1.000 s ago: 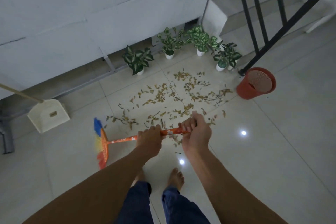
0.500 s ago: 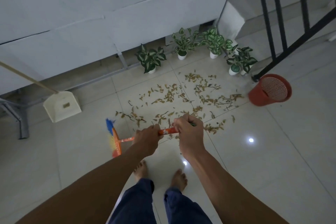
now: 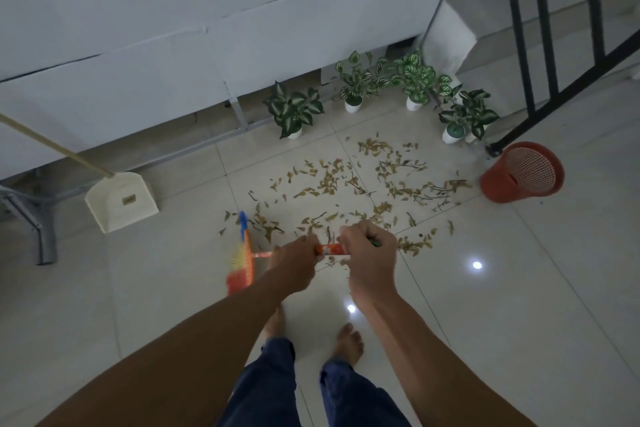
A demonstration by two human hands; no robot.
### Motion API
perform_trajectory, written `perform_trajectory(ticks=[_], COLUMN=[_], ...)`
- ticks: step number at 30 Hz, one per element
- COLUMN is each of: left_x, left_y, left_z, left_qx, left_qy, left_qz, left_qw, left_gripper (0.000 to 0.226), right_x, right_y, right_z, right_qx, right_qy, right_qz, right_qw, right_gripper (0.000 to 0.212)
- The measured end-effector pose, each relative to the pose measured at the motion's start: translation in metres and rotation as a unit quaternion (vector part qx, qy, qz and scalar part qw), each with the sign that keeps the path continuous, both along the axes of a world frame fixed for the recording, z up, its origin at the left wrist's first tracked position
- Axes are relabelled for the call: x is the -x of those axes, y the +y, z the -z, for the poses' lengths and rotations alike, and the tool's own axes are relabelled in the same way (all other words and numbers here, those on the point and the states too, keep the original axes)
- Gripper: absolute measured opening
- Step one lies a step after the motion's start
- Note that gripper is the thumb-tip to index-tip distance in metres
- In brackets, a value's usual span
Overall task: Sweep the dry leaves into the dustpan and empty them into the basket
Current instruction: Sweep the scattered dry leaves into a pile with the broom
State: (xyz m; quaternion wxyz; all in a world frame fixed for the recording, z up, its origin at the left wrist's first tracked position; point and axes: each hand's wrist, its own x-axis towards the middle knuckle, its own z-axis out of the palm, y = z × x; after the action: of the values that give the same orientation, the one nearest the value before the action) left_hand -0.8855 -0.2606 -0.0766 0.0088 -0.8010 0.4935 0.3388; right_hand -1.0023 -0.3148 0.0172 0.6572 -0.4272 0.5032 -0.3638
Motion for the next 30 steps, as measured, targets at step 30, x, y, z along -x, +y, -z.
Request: perform_trajectory(ticks=[30], left_x=[-0.113], left_y=[0.003], left_z=[-0.012], left_qx=[0.034], left_qy=[-0.033], left_qz=[0.086], left_qw=[0.995], left_gripper=[0.012], right_x=[-0.104], right_y=[0.006], right_z=[-0.020], right_qx=[-0.038], right_qy=[-0.055], right_qz=[0.099], right_qw=[0.993], right_gripper=[0.038])
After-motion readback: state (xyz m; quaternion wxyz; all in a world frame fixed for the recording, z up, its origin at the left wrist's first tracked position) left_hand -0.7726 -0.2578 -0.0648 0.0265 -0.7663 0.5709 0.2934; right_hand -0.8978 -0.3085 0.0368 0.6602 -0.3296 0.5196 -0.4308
